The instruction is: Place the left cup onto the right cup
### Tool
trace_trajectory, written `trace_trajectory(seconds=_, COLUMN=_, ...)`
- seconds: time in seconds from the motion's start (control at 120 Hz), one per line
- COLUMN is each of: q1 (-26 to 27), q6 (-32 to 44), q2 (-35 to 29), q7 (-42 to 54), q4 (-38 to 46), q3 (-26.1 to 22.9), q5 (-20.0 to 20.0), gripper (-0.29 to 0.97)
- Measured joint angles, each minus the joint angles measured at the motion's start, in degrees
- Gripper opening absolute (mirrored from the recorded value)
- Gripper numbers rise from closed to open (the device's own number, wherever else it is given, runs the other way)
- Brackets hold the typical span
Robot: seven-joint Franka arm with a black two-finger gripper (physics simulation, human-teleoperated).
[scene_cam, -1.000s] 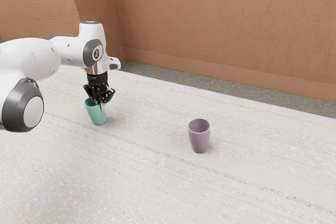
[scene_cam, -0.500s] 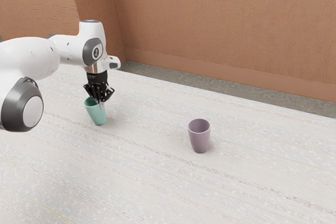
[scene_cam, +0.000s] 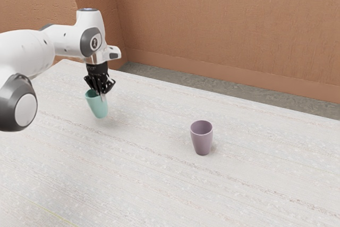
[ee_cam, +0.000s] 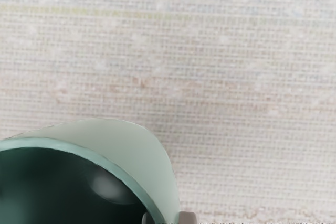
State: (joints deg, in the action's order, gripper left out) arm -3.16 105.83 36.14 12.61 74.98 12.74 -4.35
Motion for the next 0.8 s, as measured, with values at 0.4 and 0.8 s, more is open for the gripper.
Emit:
trace_trajectory(seconds=0.4, q1=2.6, q6=-1.5, q2=-3.5, q7=0.0, q4=0.2, q3=0.0, q5=0.3, gripper=-0.11)
trace_trajectory(seconds=0.8, q1=5.9, q6=-3.2, q2=-7.3, q7=0.0, q4=1.9, q3=0.0, q5=0.6, gripper=-0.11)
